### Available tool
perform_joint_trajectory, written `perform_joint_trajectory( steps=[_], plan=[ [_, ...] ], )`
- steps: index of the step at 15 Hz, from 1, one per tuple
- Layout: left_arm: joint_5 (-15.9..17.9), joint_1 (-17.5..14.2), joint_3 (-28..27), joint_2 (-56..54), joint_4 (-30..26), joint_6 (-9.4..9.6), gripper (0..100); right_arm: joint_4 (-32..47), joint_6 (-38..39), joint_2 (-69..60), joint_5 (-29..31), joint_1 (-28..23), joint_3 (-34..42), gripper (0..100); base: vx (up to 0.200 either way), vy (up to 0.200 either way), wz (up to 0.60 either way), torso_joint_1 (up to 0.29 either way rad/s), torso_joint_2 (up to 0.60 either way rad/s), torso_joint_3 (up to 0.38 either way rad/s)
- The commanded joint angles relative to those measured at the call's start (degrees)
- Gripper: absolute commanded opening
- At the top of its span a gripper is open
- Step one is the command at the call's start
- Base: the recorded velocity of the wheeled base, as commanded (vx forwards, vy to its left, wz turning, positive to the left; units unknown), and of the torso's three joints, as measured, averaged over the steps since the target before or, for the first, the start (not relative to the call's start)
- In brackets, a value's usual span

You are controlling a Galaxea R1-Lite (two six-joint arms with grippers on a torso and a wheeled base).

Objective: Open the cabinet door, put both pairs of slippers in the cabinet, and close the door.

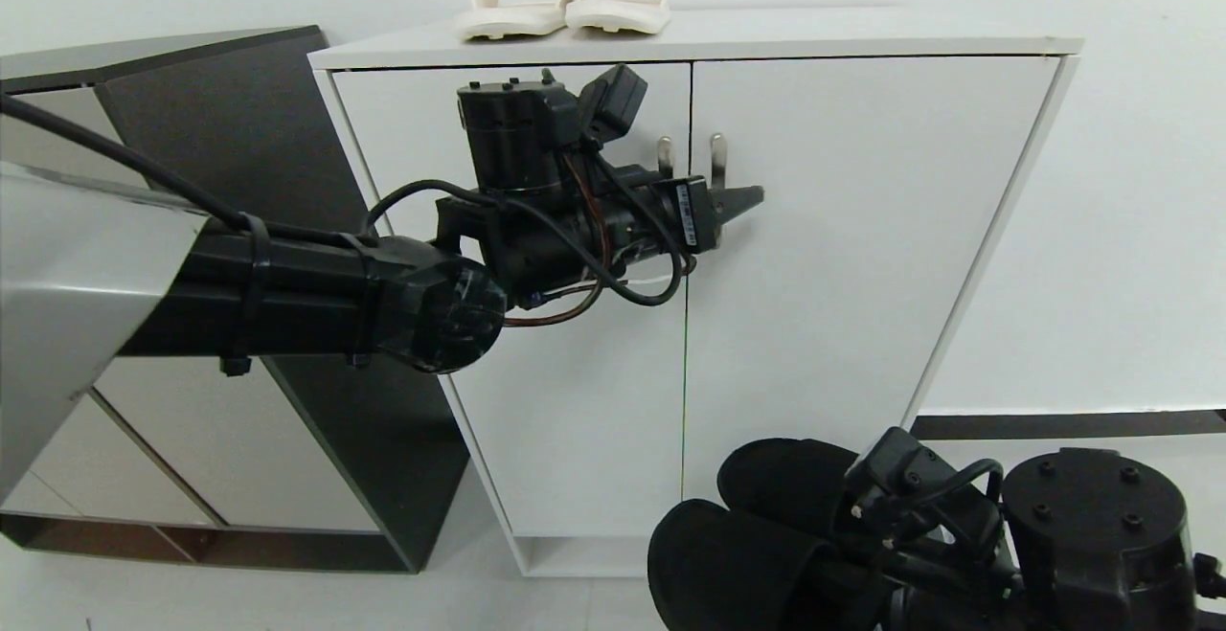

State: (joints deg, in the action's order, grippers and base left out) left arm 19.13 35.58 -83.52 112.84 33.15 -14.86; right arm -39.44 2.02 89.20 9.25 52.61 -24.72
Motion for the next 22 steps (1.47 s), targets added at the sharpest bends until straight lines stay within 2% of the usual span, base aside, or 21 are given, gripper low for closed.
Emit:
perform_joint_trajectory(
  steps=[1,4,7,12,15,17,18,22],
  plan=[
    [0.4,0.3,-0.2,0.2,0.2,0.01,0,0.0,0.0,-0.3,-1.5,0.0,0.2,0,0.0,0.0,0.0,0.0,0.0,0.0],
    [0.4,1.2,1.5,-1.6,0.3,0.01,0,-0.7,0.0,-2.0,-7.8,0.0,1.5,0,0.0,0.0,0.0,0.0,0.0,0.0],
    [0.6,2.9,8.1,-7.2,0.6,0.01,0,-0.6,-0.1,-4.6,-13.3,0.0,2.9,0,0.0,0.0,0.0,0.0,0.0,0.0],
    [0.6,4.8,18.2,-15.6,1.6,0.01,0,-0.5,-0.2,-5.1,-13.4,1.2,3.8,0,0.0,0.0,0.0,0.0,0.0,0.0],
    [0.6,4.1,24.5,-20.5,3.7,-0.08,0,-0.5,-0.1,-5.4,-13.5,2.1,4.1,0,0.0,0.0,0.0,0.0,0.0,0.0],
    [0.8,1.3,24.1,-19.8,3.7,-0.34,0,-0.4,-0.1,-5.4,-13.5,2.8,4.1,0,0.0,0.0,0.0,0.0,0.0,0.0],
    [0.8,1.1,23.5,-19.1,3.7,-0.34,0,-0.4,-0.1,-5.4,-13.5,2.8,4.2,0,0.0,0.0,0.0,0.0,0.0,0.0],
    [0.6,-0.8,13.4,-10.2,3.1,-0.61,0,-0.4,-0.1,-5.4,-13.4,2.8,4.3,0,0.0,0.0,0.0,0.0,0.0,0.0]
  ],
)
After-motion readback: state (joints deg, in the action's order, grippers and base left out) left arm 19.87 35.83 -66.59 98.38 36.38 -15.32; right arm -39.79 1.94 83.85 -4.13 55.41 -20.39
